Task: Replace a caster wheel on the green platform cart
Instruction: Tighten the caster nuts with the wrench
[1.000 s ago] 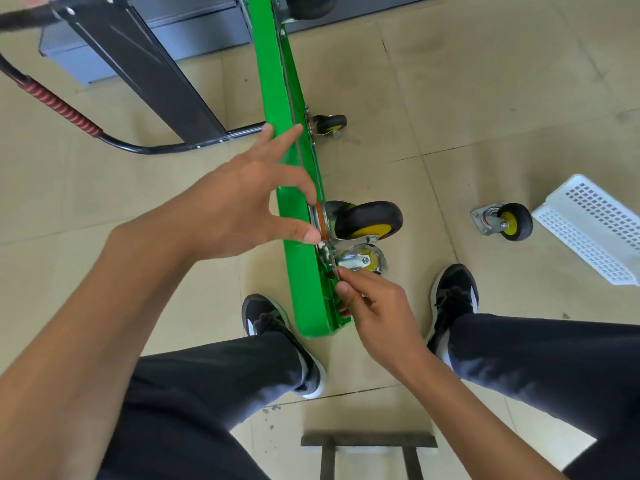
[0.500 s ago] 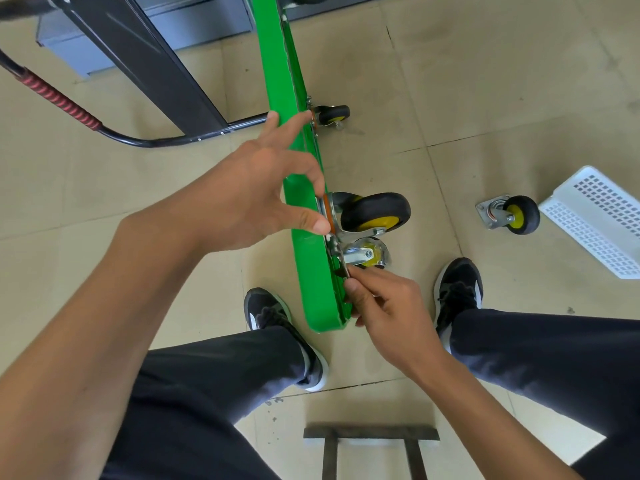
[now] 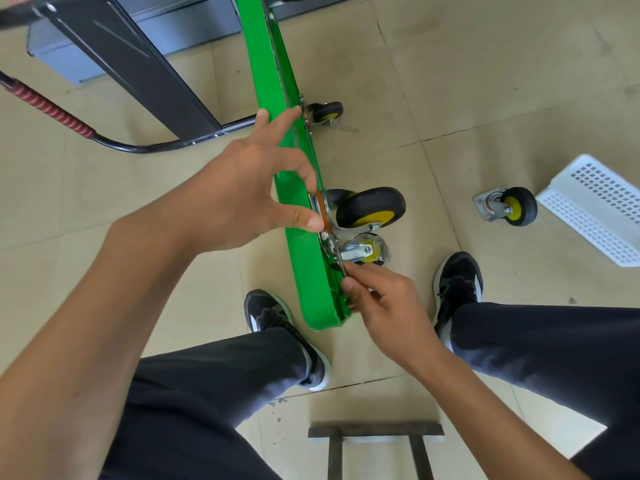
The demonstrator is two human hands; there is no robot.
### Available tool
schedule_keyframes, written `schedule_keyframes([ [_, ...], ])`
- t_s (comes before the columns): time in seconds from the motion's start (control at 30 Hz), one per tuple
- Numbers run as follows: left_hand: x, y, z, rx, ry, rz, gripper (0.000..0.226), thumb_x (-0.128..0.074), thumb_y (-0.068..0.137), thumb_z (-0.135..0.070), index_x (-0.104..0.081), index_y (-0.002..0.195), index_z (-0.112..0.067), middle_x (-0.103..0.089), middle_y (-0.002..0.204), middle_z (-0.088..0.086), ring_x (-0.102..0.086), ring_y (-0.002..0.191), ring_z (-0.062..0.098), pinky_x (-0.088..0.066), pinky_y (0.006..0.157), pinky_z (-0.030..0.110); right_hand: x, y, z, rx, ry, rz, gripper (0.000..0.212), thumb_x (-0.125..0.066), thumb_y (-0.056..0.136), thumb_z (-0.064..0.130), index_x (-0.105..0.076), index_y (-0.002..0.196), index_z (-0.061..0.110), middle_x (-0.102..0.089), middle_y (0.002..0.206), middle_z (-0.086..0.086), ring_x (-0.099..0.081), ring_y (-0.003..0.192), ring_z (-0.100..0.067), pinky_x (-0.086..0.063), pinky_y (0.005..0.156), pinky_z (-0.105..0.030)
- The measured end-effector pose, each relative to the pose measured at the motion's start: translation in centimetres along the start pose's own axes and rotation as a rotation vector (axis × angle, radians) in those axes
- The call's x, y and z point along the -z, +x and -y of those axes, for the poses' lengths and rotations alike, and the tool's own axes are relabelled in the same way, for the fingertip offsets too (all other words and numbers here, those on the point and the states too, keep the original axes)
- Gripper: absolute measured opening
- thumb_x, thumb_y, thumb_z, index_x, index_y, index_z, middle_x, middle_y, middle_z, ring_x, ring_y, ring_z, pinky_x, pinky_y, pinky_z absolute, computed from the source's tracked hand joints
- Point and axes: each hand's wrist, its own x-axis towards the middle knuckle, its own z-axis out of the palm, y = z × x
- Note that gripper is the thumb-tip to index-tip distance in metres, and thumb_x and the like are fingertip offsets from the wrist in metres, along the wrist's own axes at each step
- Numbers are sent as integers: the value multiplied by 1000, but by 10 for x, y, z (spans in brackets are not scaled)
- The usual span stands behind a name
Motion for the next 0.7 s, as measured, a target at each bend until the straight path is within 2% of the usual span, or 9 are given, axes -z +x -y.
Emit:
schedule_keyframes([
  [0.07, 0, 0, -1, 6, -6, 4, 42, -76, 67, -54, -67, 101, -33, -1, 168, -8, 7, 154, 21, -6, 119, 35, 1, 1, -3, 6, -11, -1, 34, -57, 99, 29, -70, 125, 12, -68, 91, 4, -62, 85, -8, -45, 73, -13],
  [0.1, 1, 0, -1, 7, -7, 6, 42, -76, 67, -55, -67, 101, -33, -1, 168, -8, 7, 154, 20, -6, 119, 35, 1, 2, -4, 5, -8, -4, 33, -58, 99, 27, -70, 126, 12, -69, 93, 3, -62, 86, -7, -43, 73, -11],
  [0.17, 1, 0, -1, 11, -3, 10, 42, -76, 67, -55, -66, 101, -33, -2, 168, -8, 8, 154, 20, -7, 120, 38, -1, 2, -2, -2, 17, -12, 34, -57, 99, 28, -70, 126, 12, -70, 95, 3, -63, 88, -9, -47, 74, -15],
  [0.3, 1, 0, 0, 11, 8, 8, 41, -77, 68, -55, -66, 101, -34, -3, 168, -8, 7, 154, 20, -8, 121, 40, -5, 0, 4, -18, 37, -10, 35, -55, 99, 35, -71, 123, 16, -70, 96, 4, -64, 87, -12, -53, 74, -33],
  [0.53, 1, 0, -1, 7, 5, 7, 38, -77, 69, -54, -66, 100, -35, -4, 168, -8, 7, 154, 21, -7, 121, 38, -2, -3, 11, -81, 32, -2, 36, -55, 98, 35, -72, 122, 15, -71, 92, 7, -64, 81, -12, -55, 70, -34],
  [0.63, 1, 0, -1, 9, 6, 6, 38, -77, 69, -53, -66, 100, -34, -4, 167, -8, 7, 154, 21, -6, 121, 37, 0, -6, 25, -145, 57, 9, 26, -57, 98, 29, -75, 113, 17, -69, 80, 8, -62, 69, -11, -54, 64, -39],
  [0.7, 1, -1, -1, 6, -1, 5, 39, -76, 69, -54, -66, 101, -34, -5, 167, -8, 7, 154, 21, -6, 121, 38, 5, -6, 37, -179, 58, 15, 19, -59, 100, 21, -78, 100, 15, -64, 67, 5, -56, 59, -11, -50, 59, -39],
])
